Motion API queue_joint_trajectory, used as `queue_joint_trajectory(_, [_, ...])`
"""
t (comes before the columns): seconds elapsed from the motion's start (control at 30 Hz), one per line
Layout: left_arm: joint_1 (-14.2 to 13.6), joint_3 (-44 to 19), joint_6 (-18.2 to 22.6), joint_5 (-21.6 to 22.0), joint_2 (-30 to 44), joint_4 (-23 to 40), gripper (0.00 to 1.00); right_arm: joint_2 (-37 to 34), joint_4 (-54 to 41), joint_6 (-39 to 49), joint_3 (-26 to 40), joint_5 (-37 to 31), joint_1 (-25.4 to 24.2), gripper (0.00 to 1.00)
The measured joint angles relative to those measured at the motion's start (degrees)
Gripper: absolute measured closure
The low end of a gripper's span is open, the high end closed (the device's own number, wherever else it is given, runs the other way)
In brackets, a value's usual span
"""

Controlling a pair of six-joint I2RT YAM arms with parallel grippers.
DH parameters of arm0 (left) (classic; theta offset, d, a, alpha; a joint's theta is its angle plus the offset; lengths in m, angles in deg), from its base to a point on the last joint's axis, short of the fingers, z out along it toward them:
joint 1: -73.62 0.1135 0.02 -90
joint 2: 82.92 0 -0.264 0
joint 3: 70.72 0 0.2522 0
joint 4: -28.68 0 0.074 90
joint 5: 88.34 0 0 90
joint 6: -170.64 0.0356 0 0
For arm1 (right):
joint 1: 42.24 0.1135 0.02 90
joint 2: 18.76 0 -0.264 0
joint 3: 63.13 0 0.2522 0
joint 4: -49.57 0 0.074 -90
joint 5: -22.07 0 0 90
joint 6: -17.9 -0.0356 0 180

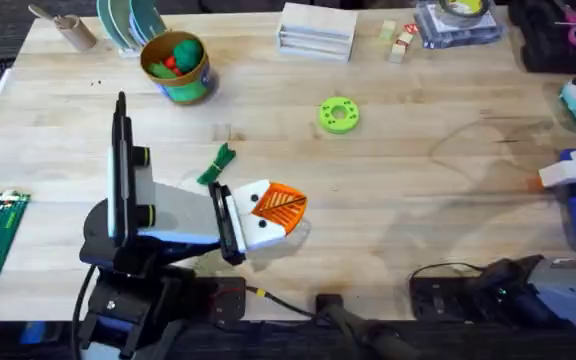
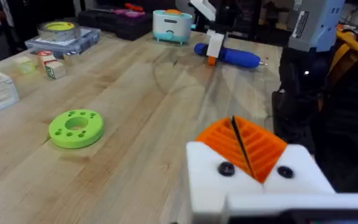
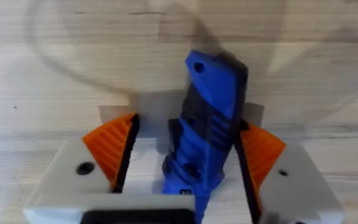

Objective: Pick up the gripper from the table and insert it into the empty holder that is missing its gripper. Then pick up a screw, insert it into the mounting hole, and use the screwdriver to tighten it. Finally, clean up the table by picking up the vegetable and placing it into the bucket.

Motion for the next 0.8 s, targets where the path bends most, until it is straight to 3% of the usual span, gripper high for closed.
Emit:
queue_joint_trajectory(0.2, [0.0, 0.0, 0.0, 0.0, 0.0, 0.0, 0.997, 0.0, 0.5, -0.2, 0.0, 0.2, -0.1, 0.128])
queue_joint_trajectory(0.33, [0.0, 0.0, 0.0, 0.0, 0.0, 0.0, 0.997, 0.0, 1.3, -0.5, 0.0, 0.6, -0.1, 0.241])
queue_joint_trajectory(0.5, [0.0, 0.0, 0.0, 0.0, 0.0, 0.0, 0.997, 0.0, 1.8, -0.5, 0.0, 1.1, -0.1, 0.299])
queue_joint_trajectory(0.63, [0.0, 0.0, 0.0, 0.0, 0.0, 0.0, 0.997, -0.1, 2.6, -0.6, 0.0, 1.2, -0.1, 0.492])
queue_joint_trajectory(0.8, [0.0, 0.0, 0.0, 0.0, 0.0, 0.0, 0.997, -0.2, 3.2, -0.6, 0.0, 0.9, -0.2, 0.645])
